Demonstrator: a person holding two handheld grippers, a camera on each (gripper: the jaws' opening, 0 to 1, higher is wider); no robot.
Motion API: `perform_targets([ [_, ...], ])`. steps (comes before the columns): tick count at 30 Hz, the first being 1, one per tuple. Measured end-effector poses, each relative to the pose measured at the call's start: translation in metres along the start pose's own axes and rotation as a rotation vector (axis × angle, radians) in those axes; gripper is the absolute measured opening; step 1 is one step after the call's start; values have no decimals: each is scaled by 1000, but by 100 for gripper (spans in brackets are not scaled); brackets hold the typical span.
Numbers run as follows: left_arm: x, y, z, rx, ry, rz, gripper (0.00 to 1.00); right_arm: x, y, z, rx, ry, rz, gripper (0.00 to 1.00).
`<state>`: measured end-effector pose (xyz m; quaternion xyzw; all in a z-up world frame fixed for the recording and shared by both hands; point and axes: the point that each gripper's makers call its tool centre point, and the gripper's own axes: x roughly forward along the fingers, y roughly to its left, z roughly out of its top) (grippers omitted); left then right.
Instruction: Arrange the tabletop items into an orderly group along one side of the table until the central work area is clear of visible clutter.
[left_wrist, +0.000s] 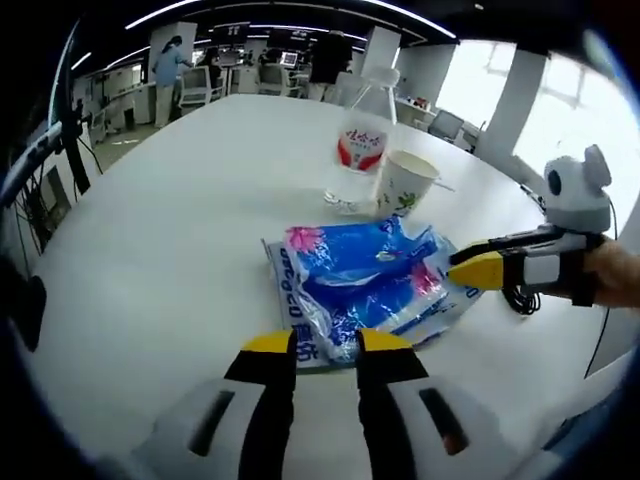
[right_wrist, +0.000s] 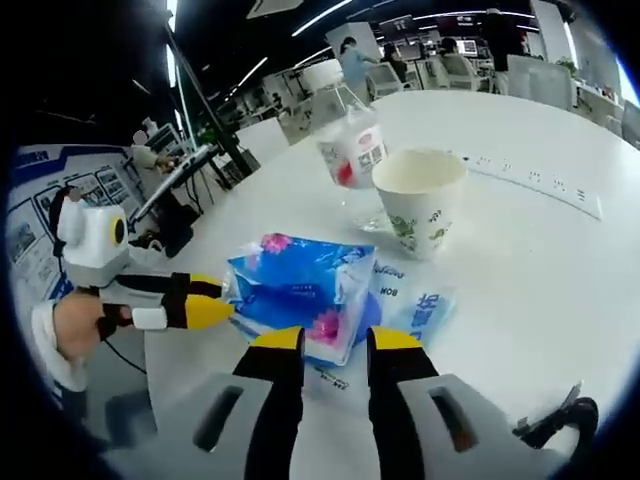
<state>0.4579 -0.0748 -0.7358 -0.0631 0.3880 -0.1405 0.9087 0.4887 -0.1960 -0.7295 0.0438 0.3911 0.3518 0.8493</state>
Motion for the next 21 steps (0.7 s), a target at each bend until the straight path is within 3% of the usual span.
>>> perform_targets([
  [8, 4, 0, -3, -6, 4, 3, 14, 16, 1, -5, -36, 27, -4, 25],
  [12, 6, 0, -3, -12, 5, 4, 11, 17, 0, -7, -9, 31, -12, 18],
  [17, 8, 0, -1, -11, 1, 14, 4, 17, -4, -7, -108, 38, -48, 2],
  [20, 7, 0, 2, -30, -10, 15, 1, 12, 4, -9, -151, 44, 14, 2],
  [21, 7, 0, 2, -28, -12, 16, 1, 12, 1, -8, -138, 39, -10, 2],
])
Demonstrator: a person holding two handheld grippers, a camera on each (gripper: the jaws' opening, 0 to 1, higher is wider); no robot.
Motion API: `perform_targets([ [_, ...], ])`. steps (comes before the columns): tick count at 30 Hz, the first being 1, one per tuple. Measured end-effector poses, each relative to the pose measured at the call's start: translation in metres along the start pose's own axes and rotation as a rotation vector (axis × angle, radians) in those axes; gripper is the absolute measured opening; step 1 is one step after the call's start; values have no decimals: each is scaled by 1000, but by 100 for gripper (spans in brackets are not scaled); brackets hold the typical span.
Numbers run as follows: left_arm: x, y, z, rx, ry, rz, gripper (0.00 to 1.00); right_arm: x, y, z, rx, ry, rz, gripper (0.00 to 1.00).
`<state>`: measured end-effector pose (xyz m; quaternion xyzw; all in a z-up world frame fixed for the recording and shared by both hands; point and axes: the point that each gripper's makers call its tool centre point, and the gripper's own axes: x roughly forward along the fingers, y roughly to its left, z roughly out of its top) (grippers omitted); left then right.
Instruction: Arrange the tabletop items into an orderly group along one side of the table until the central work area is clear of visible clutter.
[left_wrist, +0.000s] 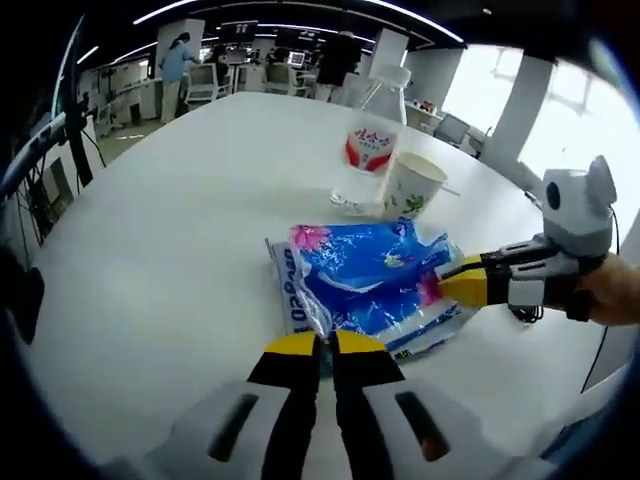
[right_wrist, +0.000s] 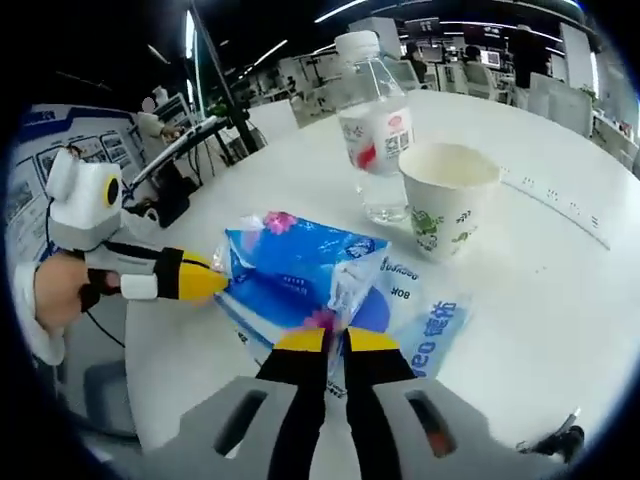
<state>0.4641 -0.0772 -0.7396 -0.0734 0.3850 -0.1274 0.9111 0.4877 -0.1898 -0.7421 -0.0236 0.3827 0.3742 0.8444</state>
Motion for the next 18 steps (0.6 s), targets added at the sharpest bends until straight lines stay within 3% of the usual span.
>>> perform_targets([
  [5, -6, -10, 5, 2, -19, -24, 0, -9, -2, 1, -9, -12, 3, 2],
  [11, -14, -19, 12, 14, -48, -46, 0, -21, -4, 5, 61, -40, 12, 1],
  [18, -20, -42, 17, 61, -71, -89, 0, -45, -13, 2, 112, -56, 2, 0],
])
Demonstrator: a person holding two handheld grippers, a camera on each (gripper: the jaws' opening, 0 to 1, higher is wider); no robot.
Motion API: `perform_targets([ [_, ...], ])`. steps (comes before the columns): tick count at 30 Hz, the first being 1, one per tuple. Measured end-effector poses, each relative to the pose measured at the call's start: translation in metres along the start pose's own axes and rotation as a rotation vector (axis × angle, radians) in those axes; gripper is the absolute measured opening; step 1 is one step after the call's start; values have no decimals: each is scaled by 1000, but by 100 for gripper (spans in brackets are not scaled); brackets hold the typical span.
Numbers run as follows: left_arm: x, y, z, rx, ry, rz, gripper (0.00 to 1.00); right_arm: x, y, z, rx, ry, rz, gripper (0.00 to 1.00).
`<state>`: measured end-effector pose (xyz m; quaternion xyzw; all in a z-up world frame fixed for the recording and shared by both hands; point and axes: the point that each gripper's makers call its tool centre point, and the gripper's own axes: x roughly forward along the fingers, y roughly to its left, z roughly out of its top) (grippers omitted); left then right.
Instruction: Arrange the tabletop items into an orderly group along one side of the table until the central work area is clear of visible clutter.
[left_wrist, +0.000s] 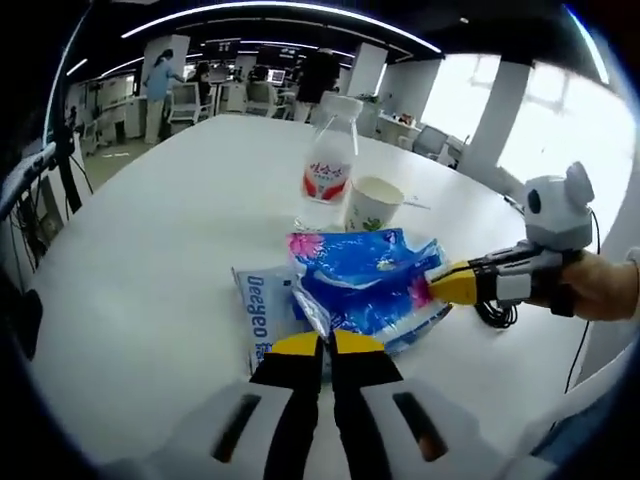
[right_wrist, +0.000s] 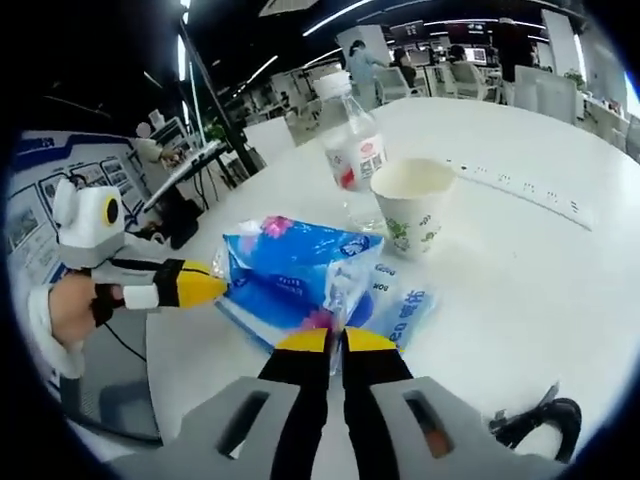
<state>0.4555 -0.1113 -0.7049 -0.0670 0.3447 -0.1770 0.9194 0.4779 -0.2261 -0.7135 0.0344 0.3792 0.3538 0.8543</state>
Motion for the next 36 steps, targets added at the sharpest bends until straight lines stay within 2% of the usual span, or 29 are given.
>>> perform_targets([
  [6, 6, -24, 1, 59, 20, -40, 0, -21, -9, -8, 19, -18, -47, 0],
  [11, 6, -39, 6, 68, 21, -77, 0, -36, -17, -16, 114, -37, -77, 0],
  [14, 8, -53, 7, 108, 29, -107, 0, -50, -22, -20, 123, -49, -87, 0],
  [20, 14, -84, 9, 143, 34, -170, 0, -82, -41, -22, 215, -120, -129, 0],
  [24, 17, -108, 11, 188, 23, -219, 0, -100, -53, -24, 239, -144, -161, 0],
  [26, 19, -114, 12, 179, 24, -222, 0, -107, -56, -24, 261, -159, -168, 0],
  [31, 20, -128, 13, 190, 31, -245, 0, -120, -61, -27, 254, -172, -181, 0],
  [32, 20, -135, 12, 210, 37, -272, 0, -124, -65, -31, 261, -172, -189, 0],
  [36, 17, -144, 8, 248, 48, -301, 0, -131, -70, -38, 295, -176, -184, 0],
])
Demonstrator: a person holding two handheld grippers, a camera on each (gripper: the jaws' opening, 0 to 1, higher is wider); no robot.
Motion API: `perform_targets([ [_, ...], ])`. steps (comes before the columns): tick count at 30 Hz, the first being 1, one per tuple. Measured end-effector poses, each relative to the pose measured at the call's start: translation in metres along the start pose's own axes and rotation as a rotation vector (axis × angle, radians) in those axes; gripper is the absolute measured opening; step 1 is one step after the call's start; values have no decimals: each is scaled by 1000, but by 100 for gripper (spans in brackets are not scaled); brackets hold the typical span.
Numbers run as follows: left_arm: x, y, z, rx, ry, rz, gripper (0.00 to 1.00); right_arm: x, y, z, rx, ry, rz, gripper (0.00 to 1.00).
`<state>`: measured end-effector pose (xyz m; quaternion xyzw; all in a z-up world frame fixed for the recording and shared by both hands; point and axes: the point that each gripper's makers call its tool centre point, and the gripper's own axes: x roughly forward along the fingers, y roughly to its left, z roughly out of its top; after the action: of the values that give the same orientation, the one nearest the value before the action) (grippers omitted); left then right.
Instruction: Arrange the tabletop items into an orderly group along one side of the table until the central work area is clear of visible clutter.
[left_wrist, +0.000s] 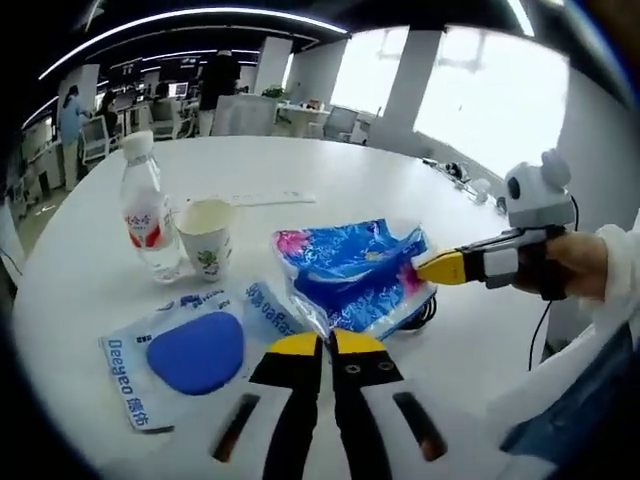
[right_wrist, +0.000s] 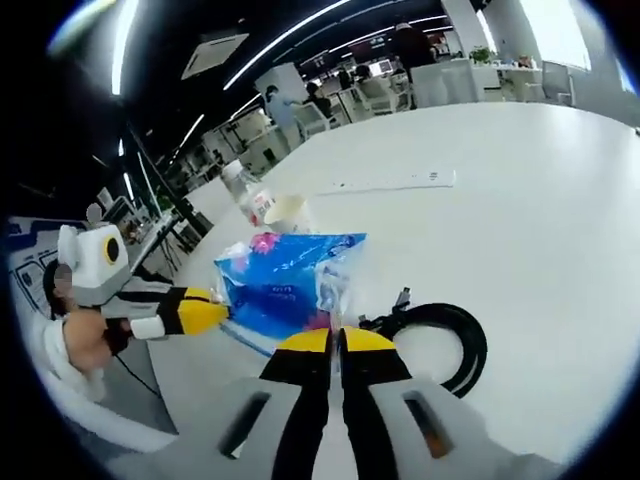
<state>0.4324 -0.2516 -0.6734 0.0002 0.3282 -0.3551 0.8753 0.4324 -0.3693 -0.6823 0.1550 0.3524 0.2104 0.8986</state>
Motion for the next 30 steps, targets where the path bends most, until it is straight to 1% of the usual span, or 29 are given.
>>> perform_targets([
  [5, 1, -6, 1, 16, 11, -16, 0, -7, -1, 1, -8, -8, -1, 0],
  [9, 0, -10, 7, -11, -7, -25, 0, -13, -3, -3, -7, -10, -12, 0],
  [14, 1, -16, 0, 12, 20, -35, 0, -19, -3, -8, -1, -8, -9, 0],
  [18, 0, -18, 2, 2, 13, -44, 0, -23, -2, -10, -25, -7, -1, 0],
  [24, 1, -27, 13, -15, -20, -79, 0, -33, -8, -10, 11, -25, -11, 0],
  [28, 5, -31, 14, -15, -21, -89, 0, -36, -12, -9, 43, -40, -17, 0],
  [30, 7, -34, 13, -18, -12, -92, 0, -36, -13, -10, 37, -35, -24, 0],
])
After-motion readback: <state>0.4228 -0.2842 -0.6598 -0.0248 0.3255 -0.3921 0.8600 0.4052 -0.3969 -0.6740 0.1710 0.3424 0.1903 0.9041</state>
